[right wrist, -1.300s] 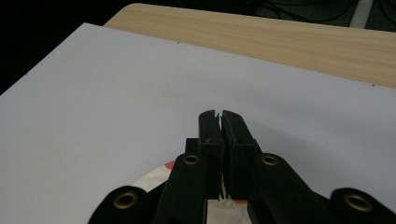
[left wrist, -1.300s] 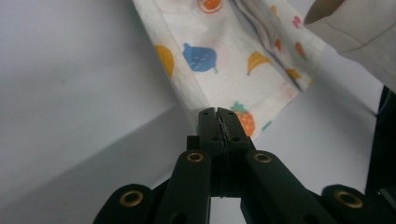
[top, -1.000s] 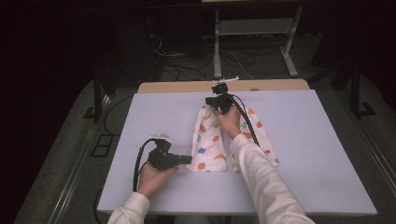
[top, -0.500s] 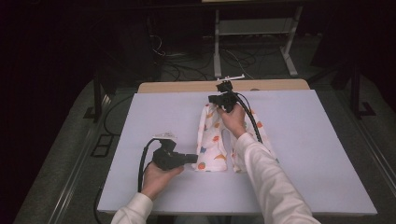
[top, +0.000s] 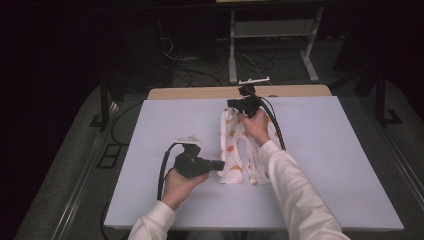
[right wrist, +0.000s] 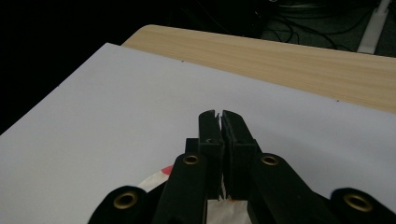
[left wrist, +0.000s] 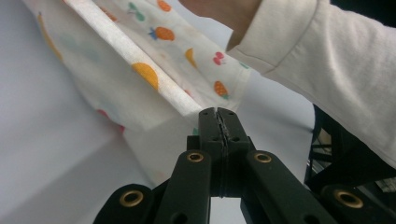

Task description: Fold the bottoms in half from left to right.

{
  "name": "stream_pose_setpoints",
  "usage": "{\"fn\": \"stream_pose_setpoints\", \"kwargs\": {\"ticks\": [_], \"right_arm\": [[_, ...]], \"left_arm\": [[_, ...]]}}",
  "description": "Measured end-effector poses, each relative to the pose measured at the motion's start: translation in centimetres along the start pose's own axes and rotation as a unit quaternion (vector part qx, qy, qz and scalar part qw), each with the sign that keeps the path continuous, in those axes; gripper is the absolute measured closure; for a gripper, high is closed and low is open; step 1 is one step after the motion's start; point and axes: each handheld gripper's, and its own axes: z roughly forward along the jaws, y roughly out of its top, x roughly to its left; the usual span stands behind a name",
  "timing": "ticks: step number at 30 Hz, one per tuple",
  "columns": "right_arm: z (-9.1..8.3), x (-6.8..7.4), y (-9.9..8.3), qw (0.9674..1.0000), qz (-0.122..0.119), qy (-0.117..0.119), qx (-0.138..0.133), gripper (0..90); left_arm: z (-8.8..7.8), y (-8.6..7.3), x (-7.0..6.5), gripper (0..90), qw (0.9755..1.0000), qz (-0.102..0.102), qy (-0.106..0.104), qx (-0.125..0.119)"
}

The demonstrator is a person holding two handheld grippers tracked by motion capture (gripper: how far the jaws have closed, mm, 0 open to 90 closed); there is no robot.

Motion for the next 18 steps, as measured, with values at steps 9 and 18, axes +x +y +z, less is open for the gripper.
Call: {"fn": "stream_pose_setpoints", "kwargs": {"ticks": [9,18], "right_arm": [[-1.1,-1.5,0.3,0.9998,0.013,0.012,-0.003,85.7],[-1.9,-3.3,0.1,0.9993,0.023,0.029,-0.009,85.6]], "left_arm": [[2.2,1.4,-1.4,89.2,0.9999,0.006,-0.012,0.008],[4.8,2.5,-2.2,89.2,0.9997,0.007,-0.019,0.016]]}}
